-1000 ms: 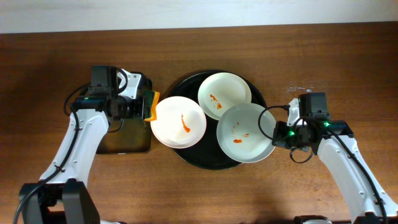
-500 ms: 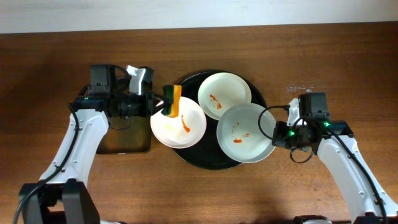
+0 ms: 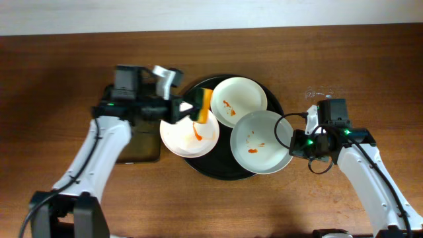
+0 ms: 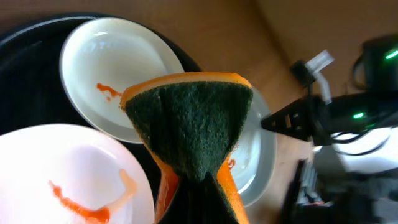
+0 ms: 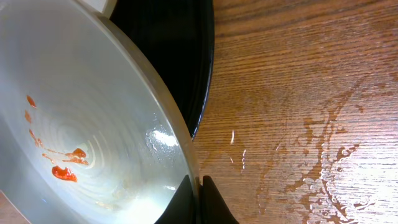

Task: Clean dirty plates on tray and stack at the side
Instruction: 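Lift the sponge with the left gripper and carry it to the held plate, then scrub the plate held by the right gripper with the sponge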

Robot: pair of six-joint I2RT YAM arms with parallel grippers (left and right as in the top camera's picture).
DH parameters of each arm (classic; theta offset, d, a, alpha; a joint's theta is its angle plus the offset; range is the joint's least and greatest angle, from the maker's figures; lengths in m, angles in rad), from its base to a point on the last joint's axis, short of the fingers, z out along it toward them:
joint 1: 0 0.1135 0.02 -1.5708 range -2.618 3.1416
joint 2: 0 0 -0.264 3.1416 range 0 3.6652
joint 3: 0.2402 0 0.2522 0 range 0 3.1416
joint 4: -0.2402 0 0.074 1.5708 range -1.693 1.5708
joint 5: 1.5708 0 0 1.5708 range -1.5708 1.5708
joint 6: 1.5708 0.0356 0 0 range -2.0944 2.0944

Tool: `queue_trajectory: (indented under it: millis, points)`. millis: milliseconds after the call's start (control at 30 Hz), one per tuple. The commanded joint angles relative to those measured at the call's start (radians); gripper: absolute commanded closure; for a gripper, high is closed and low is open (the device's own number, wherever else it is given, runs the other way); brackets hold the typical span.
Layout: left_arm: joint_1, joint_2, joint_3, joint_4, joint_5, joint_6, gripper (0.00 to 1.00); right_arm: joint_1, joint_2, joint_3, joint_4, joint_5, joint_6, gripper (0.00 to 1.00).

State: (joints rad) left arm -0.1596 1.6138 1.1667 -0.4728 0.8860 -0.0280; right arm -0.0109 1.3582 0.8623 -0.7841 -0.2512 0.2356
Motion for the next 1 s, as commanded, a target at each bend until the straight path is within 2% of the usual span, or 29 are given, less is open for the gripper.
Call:
queue_trajectory:
  millis: [0,133,200,367,500,733,867,967]
  points:
    - [-0.148,-0.017,0.016,0.054,-0.164,-0.002,1.0,-0.002,-0.01,0.02,-0.005,0.001,0.0,0.96]
    - [-0.292,-0.005,0.016,0.121,-0.191,-0.006,1.0,0.0,-0.01,0.02,-0.009,-0.029,0.005,0.96]
    - [-0.336,0.015,0.016,0.122,-0.248,-0.041,1.0,0.0,-0.01,0.02,-0.009,-0.029,0.005,0.96]
    - [-0.448,0.091,0.016,0.172,-0.288,-0.093,1.0,0.0,-0.01,0.02,-0.009,-0.029,0.005,0.96]
    - [-0.528,0.148,0.016,0.174,-0.357,-0.1,1.0,0.0,-0.01,0.02,-0.008,-0.028,0.005,0.96]
    - [-0.602,0.244,0.016,0.209,-0.361,-0.107,1.0,0.0,-0.01,0.02,0.006,-0.029,0.005,0.96]
    - [-0.606,0.295,0.016,0.211,-0.488,-0.107,1.0,0.0,-0.01,0.02,0.006,-0.029,0.005,0.96]
    - [-0.606,0.319,0.016,0.23,-0.526,-0.107,1.0,0.0,-0.01,0.02,0.006,-0.029,0.004,0.96]
